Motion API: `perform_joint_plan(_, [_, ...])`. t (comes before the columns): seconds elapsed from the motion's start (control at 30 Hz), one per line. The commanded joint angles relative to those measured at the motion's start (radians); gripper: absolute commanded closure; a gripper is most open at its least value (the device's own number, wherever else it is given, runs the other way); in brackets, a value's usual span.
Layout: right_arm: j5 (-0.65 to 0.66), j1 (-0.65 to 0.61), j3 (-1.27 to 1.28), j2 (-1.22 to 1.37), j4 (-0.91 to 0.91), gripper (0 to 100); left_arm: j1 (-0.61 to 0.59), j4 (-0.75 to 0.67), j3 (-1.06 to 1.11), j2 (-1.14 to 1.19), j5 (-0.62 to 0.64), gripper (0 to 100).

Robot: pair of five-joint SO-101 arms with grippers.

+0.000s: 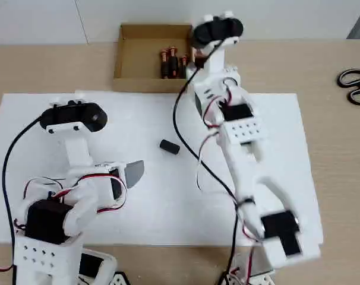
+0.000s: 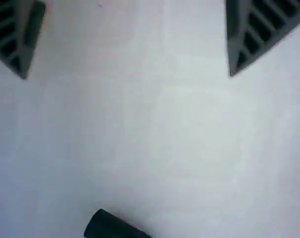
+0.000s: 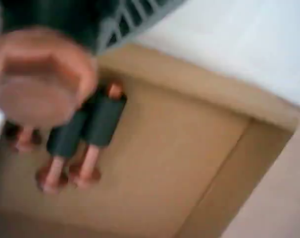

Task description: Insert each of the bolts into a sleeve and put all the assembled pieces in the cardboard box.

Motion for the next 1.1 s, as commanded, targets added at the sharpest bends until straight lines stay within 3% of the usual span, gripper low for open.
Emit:
perform_joint_plan(0.0, [-0.005, 0.002, -0.181, 0.125, -0.107, 99.5, -0.006, 0.003, -0.038, 0.005, 0.003, 75])
perform_joint_plan(0.33, [0.0, -0.024, -0.595, 0.587, -0.349, 99.5, -0.006, -0.002, -0.027, 0.006, 0.005, 75])
perform_joint_plan(0.6, [0.0, -0.03, -0.795, 0.835, -0.354, 99.1, -0.006, -0.006, 0.013, 0.006, 0.005, 75])
perform_joint_plan(0.87, [-0.005, -0.039, -0.796, 0.854, -0.26, 74.7, -0.003, -0.006, 0.016, 0.006, 0.005, 75])
perform_joint_plan(1.07, [-0.005, -0.044, -0.799, 0.842, -0.255, 73.2, -0.003, -0.006, 0.018, 0.006, 0.005, 75])
